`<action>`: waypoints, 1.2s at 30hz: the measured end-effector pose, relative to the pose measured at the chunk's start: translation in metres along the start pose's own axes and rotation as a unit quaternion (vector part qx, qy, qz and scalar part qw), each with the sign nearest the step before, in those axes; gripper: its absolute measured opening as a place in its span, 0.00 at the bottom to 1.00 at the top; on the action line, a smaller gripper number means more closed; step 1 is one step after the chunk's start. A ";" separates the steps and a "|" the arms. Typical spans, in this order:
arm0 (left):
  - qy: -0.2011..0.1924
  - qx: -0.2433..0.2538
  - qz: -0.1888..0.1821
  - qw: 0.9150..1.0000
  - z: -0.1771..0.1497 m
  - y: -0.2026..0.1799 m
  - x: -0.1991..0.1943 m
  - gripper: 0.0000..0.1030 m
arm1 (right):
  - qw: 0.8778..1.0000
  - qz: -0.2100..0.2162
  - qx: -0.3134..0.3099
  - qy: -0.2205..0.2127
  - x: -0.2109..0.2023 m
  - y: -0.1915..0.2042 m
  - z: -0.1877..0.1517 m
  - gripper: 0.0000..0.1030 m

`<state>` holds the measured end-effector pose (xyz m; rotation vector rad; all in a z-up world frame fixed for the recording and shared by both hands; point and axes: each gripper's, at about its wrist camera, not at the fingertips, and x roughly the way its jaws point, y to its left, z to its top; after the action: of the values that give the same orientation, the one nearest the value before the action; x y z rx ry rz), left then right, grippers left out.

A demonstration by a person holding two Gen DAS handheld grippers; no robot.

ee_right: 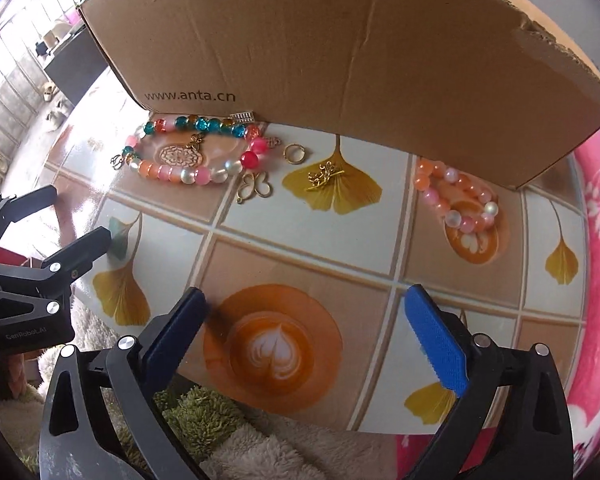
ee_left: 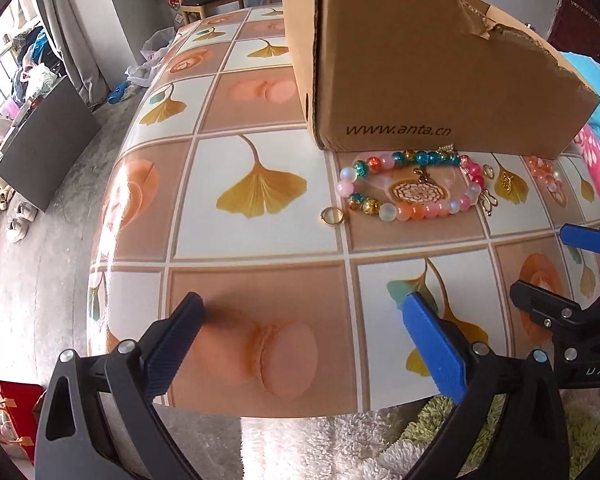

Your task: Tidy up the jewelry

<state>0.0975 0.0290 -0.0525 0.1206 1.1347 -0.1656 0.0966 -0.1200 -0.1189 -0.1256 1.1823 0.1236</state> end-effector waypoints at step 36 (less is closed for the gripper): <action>-0.006 0.007 -0.006 1.000 -0.001 0.000 0.001 0.96 | 1.000 -0.003 0.012 -0.018 0.000 -0.007 -0.015 0.92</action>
<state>0.0968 0.0292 -0.0538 0.1263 1.1217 -0.1843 0.0839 -0.1289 -0.1243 -0.1055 1.1464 0.1049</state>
